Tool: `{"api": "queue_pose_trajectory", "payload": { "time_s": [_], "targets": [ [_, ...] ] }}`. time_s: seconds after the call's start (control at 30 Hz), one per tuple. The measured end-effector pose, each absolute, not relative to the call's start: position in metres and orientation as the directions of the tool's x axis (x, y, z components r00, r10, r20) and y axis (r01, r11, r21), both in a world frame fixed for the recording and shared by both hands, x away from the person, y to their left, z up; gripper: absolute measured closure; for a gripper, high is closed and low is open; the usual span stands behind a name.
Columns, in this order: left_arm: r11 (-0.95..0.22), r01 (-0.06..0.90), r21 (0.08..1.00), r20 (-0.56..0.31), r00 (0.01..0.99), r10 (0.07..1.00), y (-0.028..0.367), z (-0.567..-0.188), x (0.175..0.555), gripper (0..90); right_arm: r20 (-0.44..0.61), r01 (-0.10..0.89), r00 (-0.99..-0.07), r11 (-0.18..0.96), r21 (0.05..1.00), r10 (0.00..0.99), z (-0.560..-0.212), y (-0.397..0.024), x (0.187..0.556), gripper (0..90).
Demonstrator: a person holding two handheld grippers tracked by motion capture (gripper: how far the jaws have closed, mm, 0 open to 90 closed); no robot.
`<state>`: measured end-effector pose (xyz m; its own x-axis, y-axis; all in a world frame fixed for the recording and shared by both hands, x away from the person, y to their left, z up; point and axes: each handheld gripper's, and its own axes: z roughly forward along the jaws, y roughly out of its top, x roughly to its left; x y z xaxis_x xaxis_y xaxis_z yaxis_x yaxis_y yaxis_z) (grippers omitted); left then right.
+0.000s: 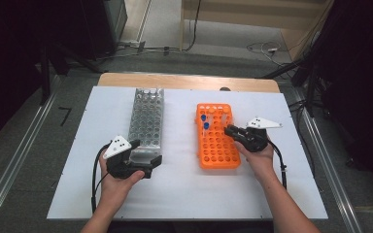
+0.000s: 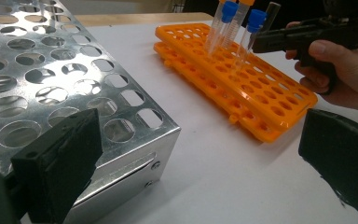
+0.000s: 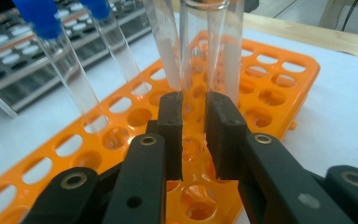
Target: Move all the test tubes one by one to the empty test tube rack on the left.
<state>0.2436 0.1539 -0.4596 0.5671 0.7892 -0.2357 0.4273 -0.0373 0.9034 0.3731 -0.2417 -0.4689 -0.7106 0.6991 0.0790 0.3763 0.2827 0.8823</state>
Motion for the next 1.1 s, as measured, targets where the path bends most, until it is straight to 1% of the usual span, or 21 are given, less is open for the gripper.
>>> {"api": "queue_pose_trajectory", "payload": {
  "time_s": [0.1, 0.3, 0.43, 0.9, 1.1],
  "targets": [
    [-0.038, 0.428, 0.903, -0.236, 0.567, 0.790, 0.153, -0.459, 0.244, 0.0, 0.089, 0.371, -0.706, 0.260, 0.892, 0.702, -0.460, -0.243, 0.368, 74.2],
    [-0.044, 0.423, 0.905, -0.231, 0.577, 0.784, 0.150, -0.458, 0.243, 0.0, 0.071, 0.356, -0.712, 0.272, 0.894, 0.699, -0.447, -0.244, 0.356, 74.3],
    [-0.052, 0.422, 0.905, -0.227, 0.583, 0.780, 0.149, -0.457, 0.243, 0.0, 0.079, 0.352, -0.721, 0.265, 0.898, 0.689, -0.440, -0.247, 0.344, 74.3],
    [-0.065, 0.411, 0.909, -0.222, 0.612, 0.759, 0.138, -0.453, 0.239, 0.0, 0.076, 0.327, -0.784, 0.306, 0.894, 0.617, -0.431, -0.241, 0.287, 74.3],
    [-0.068, 0.402, 0.913, -0.219, 0.624, 0.750, 0.135, -0.451, 0.237, 0.0, 0.083, 0.313, -0.811, 0.310, 0.898, 0.579, -0.432, -0.235, 0.268, 74.3]
  ]
}}
